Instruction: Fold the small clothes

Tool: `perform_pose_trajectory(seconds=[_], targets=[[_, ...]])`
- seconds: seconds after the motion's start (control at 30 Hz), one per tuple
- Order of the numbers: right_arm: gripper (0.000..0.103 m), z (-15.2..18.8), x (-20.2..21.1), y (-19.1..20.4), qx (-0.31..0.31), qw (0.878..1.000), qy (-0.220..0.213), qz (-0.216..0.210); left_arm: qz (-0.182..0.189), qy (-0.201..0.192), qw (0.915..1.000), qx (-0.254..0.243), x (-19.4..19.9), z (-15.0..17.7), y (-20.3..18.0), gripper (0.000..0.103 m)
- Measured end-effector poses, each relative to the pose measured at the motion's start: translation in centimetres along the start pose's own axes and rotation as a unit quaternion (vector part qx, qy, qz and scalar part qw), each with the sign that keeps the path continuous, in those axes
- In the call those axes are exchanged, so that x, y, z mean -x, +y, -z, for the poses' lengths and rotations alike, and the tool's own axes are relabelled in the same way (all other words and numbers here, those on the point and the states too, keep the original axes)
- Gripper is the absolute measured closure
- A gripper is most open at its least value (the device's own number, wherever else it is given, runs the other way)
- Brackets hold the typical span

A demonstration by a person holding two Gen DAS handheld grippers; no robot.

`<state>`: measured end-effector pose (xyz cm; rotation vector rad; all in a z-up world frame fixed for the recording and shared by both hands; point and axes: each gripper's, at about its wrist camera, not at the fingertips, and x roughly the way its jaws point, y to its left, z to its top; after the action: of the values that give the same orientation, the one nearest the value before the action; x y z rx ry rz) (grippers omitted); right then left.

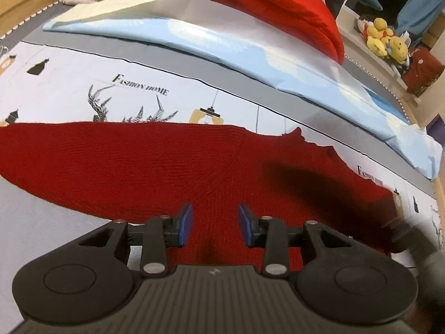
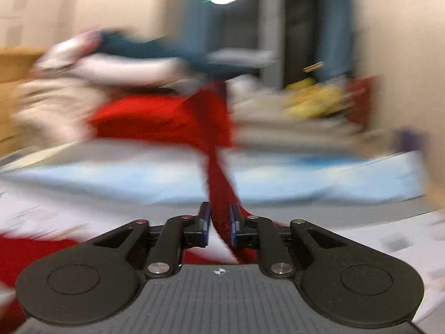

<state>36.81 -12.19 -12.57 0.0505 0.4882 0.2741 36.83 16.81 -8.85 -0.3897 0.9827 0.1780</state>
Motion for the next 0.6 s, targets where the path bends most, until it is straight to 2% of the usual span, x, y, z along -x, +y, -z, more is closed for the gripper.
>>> perform_pose_trajectory(seconds=[0.03, 0.1, 0.13, 0.23, 0.27, 0.33, 0.4, 0.5, 0.53, 0.57, 0.6], targets=[[0.076, 1.3, -0.5, 2.2, -0.002, 0.998, 0.034, -0.046, 0.001, 0.002, 1.0, 0.0, -0.1, 0.0, 0.0, 0.063], [0.074, 3.7, -2.3, 5.2, 0.005, 0.982, 0.142, -0.123, 0.002, 0.004, 1.0, 0.002, -0.2, 0.0, 0.1, 0.063], [0.074, 4.8, -2.7, 6.1, 0.001, 0.972, 0.191, -0.134, 0.002, 0.006, 1.0, 0.005, -0.3, 0.0, 0.3, 0.063], [0.071, 5.2, -2.1, 5.7, -0.043, 0.958, 0.259, -0.118, 0.008, 0.017, 0.9996, 0.023, -0.9, -0.1, 0.9, 0.063], [0.07, 4.8, -1.8, 4.8, -0.063, 0.954, 0.271, -0.108, 0.011, 0.02, 0.9993, 0.031, -1.2, -0.1, 1.1, 0.063], [0.061, 3.9, -1.1, 2.8, -0.113, 0.951, 0.275, -0.081, 0.018, 0.026, 0.9984, 0.048, -1.8, 0.0, 1.4, 0.063], [0.059, 3.8, -0.3, -0.5, -0.175, 0.947, 0.266, -0.05, 0.031, 0.035, 0.9965, 0.069, -2.6, 0.1, 1.6, 0.064], [0.059, 5.5, 0.2, -5.3, -0.25, 0.937, 0.242, 0.0, 0.049, 0.045, 0.9929, 0.099, -4.0, 0.4, 1.7, 0.065], [0.058, 6.3, 0.0, -6.7, -0.27, 0.93, 0.247, 0.022, 0.053, 0.045, 0.9919, 0.106, -4.6, 0.5, 1.7, 0.065], [0.058, 6.9, -0.5, -8.0, -0.294, 0.918, 0.262, 0.046, 0.055, 0.046, 0.9909, 0.113, -5.1, 0.6, 1.7, 0.065], [0.058, 7.3, -1.0, -9.0, -0.32, 0.909, 0.263, 0.05, 0.057, 0.048, 0.9899, 0.12, -5.5, 0.6, 1.6, 0.065]])
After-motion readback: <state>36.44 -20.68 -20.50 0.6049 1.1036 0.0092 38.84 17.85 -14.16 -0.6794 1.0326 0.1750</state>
